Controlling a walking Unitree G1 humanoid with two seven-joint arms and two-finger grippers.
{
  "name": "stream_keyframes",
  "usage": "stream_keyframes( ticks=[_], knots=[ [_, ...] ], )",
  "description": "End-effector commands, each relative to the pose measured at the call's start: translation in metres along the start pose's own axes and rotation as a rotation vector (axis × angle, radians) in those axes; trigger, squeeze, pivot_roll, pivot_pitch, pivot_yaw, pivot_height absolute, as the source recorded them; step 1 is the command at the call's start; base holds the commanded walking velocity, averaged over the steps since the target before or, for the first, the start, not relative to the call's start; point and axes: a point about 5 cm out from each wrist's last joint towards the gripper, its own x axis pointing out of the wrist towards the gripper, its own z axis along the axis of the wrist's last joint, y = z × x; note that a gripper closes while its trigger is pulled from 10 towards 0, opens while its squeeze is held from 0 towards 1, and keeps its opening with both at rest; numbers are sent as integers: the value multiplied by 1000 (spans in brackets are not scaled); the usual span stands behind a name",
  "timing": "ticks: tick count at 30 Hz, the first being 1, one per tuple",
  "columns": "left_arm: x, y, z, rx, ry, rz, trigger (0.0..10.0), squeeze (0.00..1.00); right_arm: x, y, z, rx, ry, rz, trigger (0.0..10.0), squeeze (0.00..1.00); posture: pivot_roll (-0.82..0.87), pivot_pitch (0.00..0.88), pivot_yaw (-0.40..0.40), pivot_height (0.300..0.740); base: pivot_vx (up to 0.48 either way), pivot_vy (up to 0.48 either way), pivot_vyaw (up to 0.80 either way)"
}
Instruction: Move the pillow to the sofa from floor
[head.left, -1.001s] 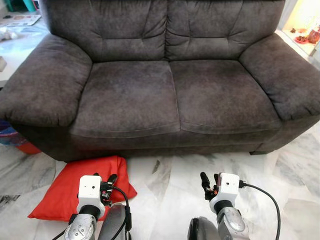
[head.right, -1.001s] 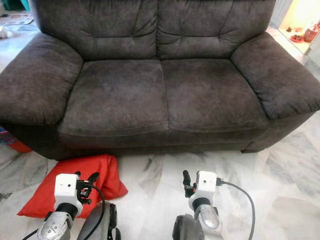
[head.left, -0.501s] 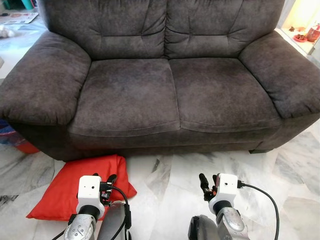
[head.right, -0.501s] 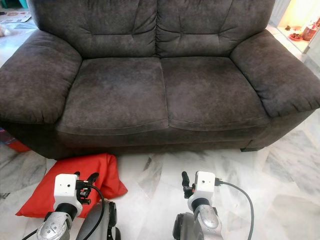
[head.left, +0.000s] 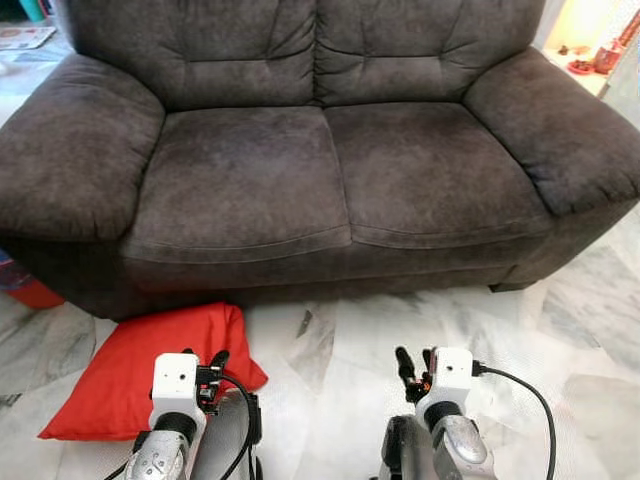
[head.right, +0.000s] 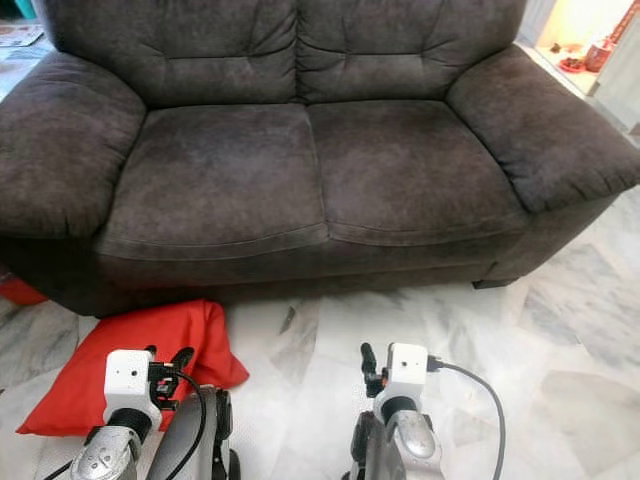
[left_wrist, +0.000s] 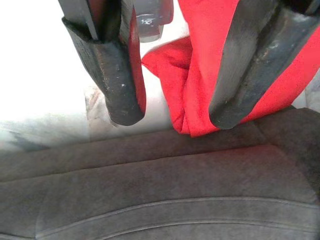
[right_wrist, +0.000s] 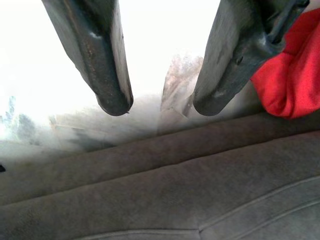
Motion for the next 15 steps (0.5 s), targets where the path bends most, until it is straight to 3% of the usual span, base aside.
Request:
stream_keyframes(
  ticks=[1,12,15],
  knots=[
    [-3,3,-3,-7,10,13,10000,0,-4,-1,-7,8,21,-5,10000,0,169,226,-9,544,0,0,0],
    [-4,3,-4,-13,20,4,10000,0,-4,-1,-7,13,14,0,10000,0,171,226,-9,544,0,0,0],
    [-4,2,-4,-13,21,2,10000,0,-4,-1,-7,13,14,1,10000,0,171,226,-9,544,264,0,0]
  ],
)
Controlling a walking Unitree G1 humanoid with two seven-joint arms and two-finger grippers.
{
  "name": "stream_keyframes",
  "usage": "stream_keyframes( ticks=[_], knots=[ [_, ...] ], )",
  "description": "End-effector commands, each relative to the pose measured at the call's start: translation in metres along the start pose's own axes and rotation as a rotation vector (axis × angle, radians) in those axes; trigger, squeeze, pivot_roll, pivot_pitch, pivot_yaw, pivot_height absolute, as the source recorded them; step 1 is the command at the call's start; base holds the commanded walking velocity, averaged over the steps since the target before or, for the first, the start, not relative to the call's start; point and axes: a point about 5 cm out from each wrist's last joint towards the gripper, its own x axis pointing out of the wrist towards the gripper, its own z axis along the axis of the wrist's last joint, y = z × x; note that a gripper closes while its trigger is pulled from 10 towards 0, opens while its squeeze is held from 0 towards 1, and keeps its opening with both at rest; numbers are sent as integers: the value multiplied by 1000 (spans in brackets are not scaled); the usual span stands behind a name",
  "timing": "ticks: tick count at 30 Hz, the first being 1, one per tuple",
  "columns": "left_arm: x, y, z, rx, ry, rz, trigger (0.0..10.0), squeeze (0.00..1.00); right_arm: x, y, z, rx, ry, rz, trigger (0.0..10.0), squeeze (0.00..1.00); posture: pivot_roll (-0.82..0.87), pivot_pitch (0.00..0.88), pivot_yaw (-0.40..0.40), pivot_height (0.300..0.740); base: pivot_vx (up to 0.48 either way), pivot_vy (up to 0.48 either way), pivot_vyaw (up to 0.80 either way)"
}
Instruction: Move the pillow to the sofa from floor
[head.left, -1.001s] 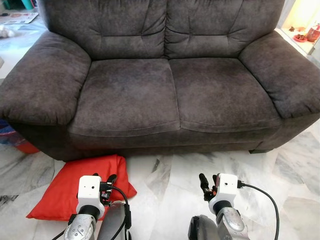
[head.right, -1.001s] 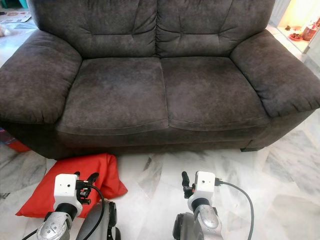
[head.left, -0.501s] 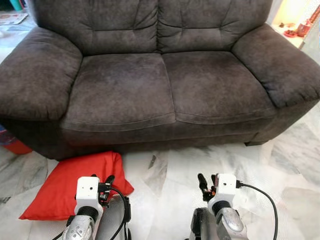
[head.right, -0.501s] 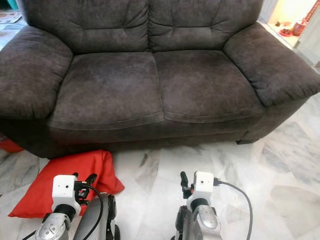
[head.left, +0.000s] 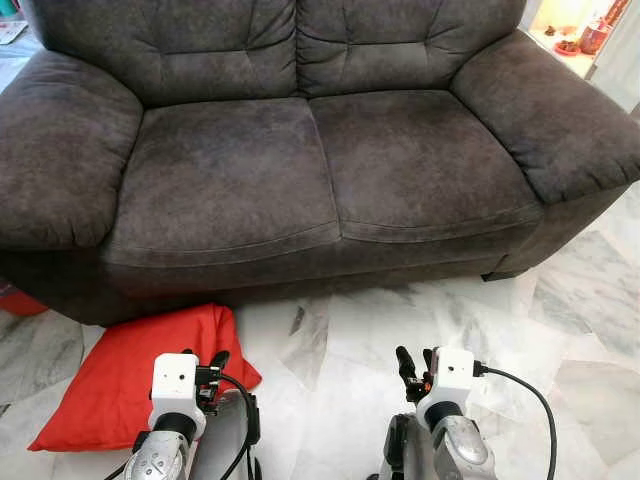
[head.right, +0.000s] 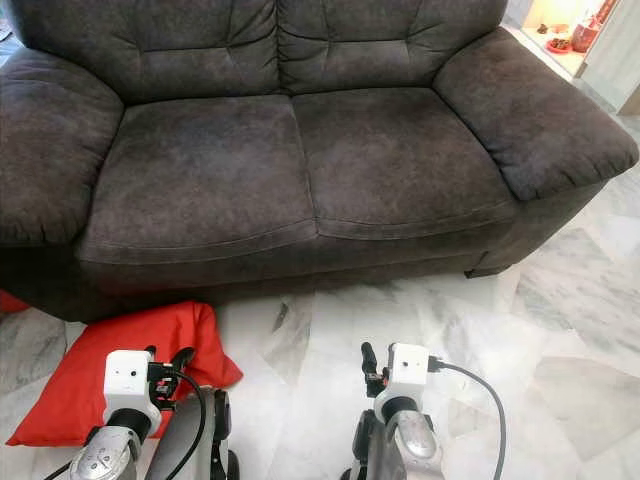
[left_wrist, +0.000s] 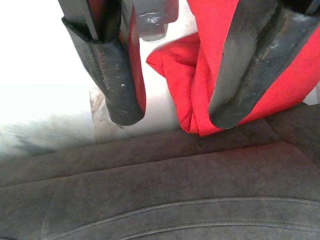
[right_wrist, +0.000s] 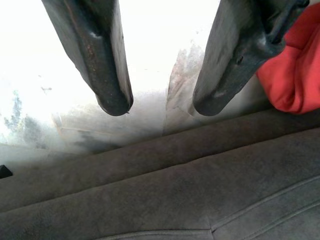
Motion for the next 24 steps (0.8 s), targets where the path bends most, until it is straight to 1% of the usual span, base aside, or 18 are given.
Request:
stream_keyframes(
  ticks=[1,24],
  knots=[
    [-4,2,-4,-11,21,6,10000,0,-4,-1,-8,7,24,-2,10000,0,170,225,-8,544,281,0,0],
    [-4,3,-3,-8,22,6,10000,0,-5,0,-10,12,34,5,10000,0,173,229,-7,544,305,0,0]
  ],
)
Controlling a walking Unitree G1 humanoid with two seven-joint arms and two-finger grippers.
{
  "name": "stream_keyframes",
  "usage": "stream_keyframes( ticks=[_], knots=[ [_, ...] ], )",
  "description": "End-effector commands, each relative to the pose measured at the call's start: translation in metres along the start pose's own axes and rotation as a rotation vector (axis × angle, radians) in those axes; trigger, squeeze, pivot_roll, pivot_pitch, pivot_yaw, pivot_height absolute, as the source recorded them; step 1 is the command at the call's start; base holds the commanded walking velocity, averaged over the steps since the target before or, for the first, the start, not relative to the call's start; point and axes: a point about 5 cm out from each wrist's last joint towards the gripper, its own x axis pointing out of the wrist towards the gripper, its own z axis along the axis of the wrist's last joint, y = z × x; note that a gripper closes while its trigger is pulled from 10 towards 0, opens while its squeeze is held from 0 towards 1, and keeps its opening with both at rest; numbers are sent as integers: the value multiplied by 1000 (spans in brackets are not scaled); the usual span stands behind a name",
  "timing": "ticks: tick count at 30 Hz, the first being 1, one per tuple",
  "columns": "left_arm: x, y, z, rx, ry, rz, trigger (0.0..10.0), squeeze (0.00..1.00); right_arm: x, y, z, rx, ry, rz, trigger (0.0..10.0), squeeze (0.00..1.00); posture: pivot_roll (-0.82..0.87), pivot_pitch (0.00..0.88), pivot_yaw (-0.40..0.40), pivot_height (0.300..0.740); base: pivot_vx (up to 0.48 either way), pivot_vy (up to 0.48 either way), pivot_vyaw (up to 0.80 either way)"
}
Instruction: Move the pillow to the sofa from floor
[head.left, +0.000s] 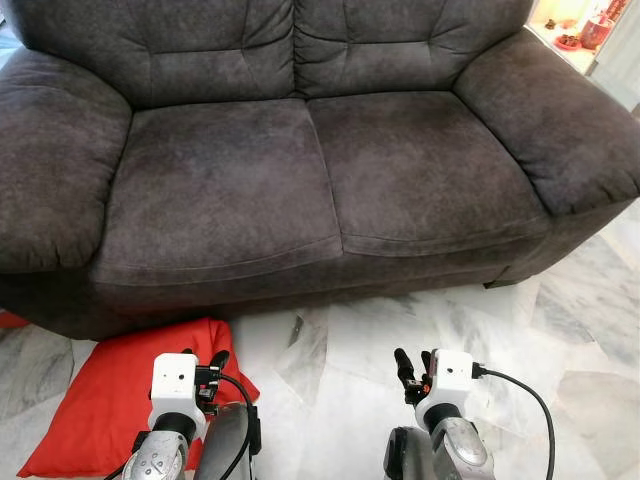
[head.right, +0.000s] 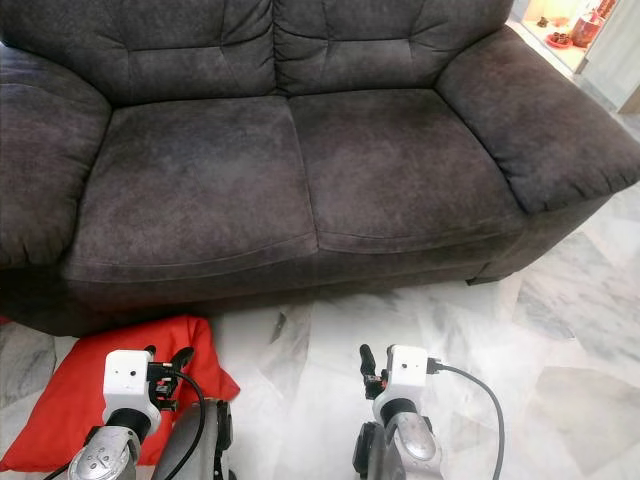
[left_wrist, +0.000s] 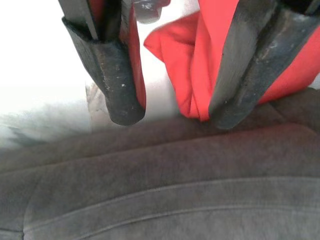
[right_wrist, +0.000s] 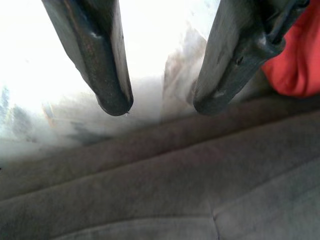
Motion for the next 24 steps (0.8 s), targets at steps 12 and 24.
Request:
stream_keyframes(
  ticks=[12,24],
  knots=[
    [-1,-1,-2,-11,17,2,10000,0,-4,-5,-7,-5,26,-3,10000,0,174,229,-9,544,314,0,0],
    [-20,23,-30,-32,159,157,10000,0,-5,-5,-8,-27,37,11,10000,0,177,232,-6,544,104,0,0]
  ],
)
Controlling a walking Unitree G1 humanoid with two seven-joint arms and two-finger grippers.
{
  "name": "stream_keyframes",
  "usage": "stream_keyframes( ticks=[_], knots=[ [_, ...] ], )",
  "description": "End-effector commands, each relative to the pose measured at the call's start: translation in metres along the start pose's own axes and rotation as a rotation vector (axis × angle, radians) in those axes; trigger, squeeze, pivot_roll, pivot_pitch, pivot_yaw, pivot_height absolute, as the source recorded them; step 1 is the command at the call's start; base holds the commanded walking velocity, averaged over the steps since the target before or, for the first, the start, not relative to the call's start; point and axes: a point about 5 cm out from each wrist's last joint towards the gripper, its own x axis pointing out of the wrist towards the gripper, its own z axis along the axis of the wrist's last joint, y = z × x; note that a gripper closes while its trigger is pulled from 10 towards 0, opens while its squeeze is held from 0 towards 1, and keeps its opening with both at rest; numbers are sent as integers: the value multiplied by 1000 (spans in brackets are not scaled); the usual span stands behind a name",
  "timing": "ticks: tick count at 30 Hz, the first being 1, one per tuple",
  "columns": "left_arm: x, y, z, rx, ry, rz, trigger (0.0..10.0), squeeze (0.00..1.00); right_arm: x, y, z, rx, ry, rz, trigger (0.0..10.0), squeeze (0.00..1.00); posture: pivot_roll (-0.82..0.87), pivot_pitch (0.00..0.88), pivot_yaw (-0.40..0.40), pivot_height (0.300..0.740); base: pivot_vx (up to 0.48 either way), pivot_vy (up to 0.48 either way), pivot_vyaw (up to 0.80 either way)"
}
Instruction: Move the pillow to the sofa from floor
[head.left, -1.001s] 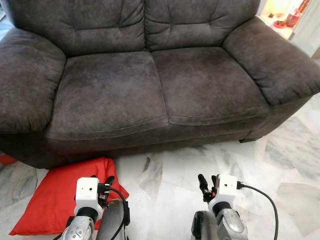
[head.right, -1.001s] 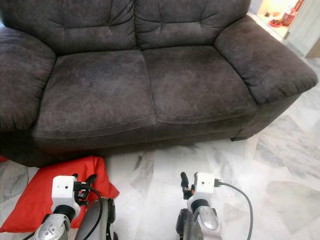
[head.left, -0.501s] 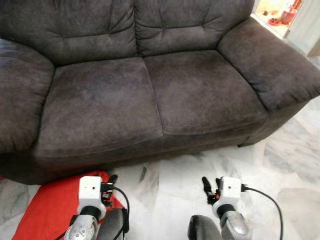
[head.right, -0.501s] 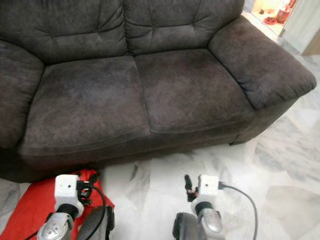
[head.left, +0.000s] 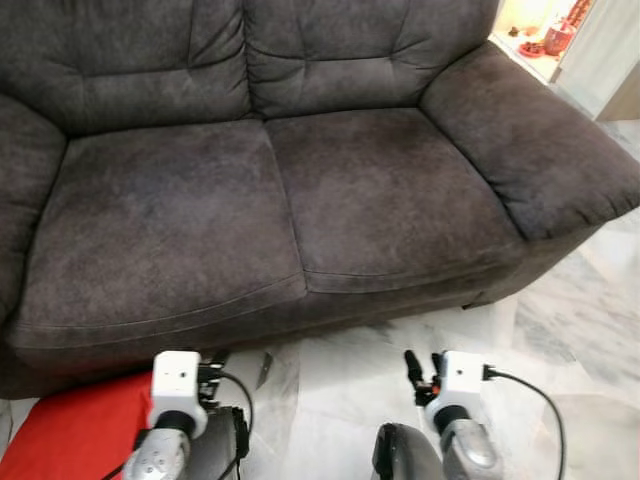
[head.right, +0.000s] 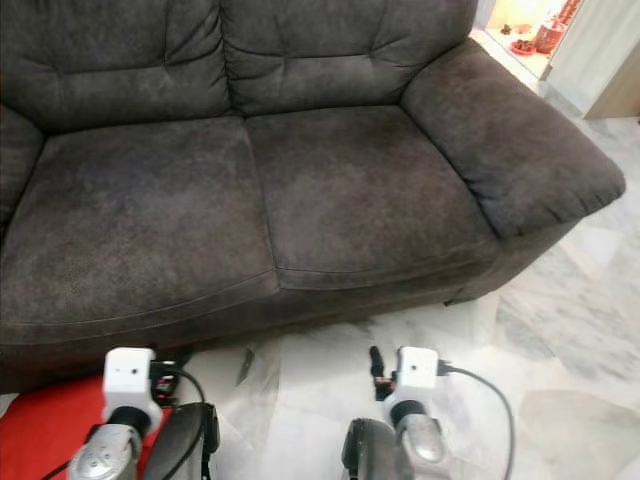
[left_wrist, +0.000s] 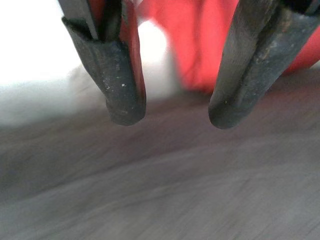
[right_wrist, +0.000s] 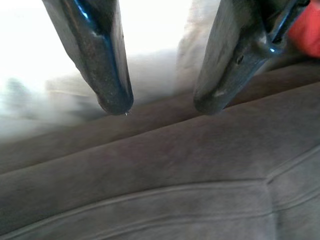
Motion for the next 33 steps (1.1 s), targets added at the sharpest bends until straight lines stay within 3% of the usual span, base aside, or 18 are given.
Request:
stream_keyframes(
  ticks=[1,2,3,5,10,15,18,23,27,30,33],
  knots=[
    [-11,9,-26,-49,141,88,10000,0,-8,-13,-9,-1,32,-38,10000,0,177,232,-6,544,0,0,0],
    [-11,9,-26,-49,141,88,10000,0,-8,-13,-9,-1,32,-38,10000,0,177,232,-6,544,0,0,0],
    [-20,21,-45,-76,258,180,10000,0,-8,-13,-9,0,33,-39,10000,0,177,233,-7,544,0,0,0],
    [-27,27,-59,-115,341,226,10000,0,-8,-13,-10,0,35,-39,10000,0,180,232,-7,544,0,0,0],
    [-40,37,-82,-194,473,306,10000,0,-8,-12,-10,-1,37,-36,10000,0,179,231,-8,544,0,0,0],
    [-61,59,-109,-198,613,470,10000,0,-7,-12,-9,-2,35,-35,10000,0,171,231,-11,544,0,0,0],
    [-69,66,-118,-196,664,510,10000,0,-7,-12,-9,-2,34,-34,10000,0,174,233,-15,544,0,0,0],
    [-79,63,-133,-199,764,479,10000,0,-7,-12,-9,-3,35,-30,10000,0,166,238,-23,544,0,0,0],
    [-80,58,-139,-223,778,461,10000,0,-7,-12,-9,-8,36,-25,10000,0,156,249,-30,544,0,0,0],
    [-71,57,-134,-364,692,492,10000,0,-8,-13,-9,-31,43,-14,10000,0,152,255,-33,544,0,0,0],
    [-63,58,-127,-383,615,477,10000,0,-8,-12,-10,-34,48,-1,10000,0,153,258,-35,544,0,0,0]
  ],
)
